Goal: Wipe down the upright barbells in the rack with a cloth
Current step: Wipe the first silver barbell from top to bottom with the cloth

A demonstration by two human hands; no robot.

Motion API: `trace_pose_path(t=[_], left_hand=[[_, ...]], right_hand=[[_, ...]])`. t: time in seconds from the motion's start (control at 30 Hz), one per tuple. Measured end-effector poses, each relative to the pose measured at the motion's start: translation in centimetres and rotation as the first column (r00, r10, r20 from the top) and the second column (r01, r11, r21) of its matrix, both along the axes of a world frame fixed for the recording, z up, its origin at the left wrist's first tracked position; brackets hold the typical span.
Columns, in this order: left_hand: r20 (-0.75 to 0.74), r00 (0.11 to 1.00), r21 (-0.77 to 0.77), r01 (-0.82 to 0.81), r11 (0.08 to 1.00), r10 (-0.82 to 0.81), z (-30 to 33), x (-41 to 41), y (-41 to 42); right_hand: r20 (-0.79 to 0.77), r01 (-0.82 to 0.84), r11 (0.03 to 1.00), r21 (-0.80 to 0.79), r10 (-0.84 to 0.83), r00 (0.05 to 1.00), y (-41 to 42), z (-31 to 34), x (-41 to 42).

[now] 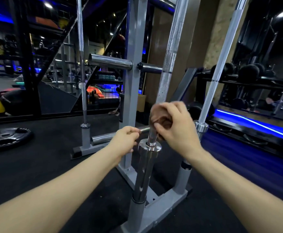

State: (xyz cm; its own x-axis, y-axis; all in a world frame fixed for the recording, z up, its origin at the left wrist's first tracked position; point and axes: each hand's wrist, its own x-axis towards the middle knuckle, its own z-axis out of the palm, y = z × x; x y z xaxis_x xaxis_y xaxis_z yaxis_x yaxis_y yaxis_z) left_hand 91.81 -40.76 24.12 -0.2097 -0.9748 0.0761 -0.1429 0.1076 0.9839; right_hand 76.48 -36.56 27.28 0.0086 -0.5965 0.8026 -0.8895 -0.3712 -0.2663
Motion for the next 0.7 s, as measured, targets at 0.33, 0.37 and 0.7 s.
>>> trace_pose_path(t=[0.33, 0.37, 0.7], left_hand=[[0.312, 0.949, -0.228, 0.02, 0.974, 0.053, -4.6, -0.9, -3.0], [0.329, 0.943, -0.227, 0.032, 0.973, 0.046, -4.7, -1.0, -2.9], [0.434, 0.899, -0.311, 0.087, 0.946, 0.06, -5.1, -1.0, -2.7]], right_hand=[[-0.42, 0.072, 0.997, 0.002, -0.064, 0.905, -2.0, -5.6, -1.3], [-0.421, 0.07, 0.997, 0.035, -0.049, 0.906, -1.8, -5.6, -1.2], [-0.473, 0.112, 0.992, 0.061, -0.07, 0.878, -1.4, -5.0, -0.4]])
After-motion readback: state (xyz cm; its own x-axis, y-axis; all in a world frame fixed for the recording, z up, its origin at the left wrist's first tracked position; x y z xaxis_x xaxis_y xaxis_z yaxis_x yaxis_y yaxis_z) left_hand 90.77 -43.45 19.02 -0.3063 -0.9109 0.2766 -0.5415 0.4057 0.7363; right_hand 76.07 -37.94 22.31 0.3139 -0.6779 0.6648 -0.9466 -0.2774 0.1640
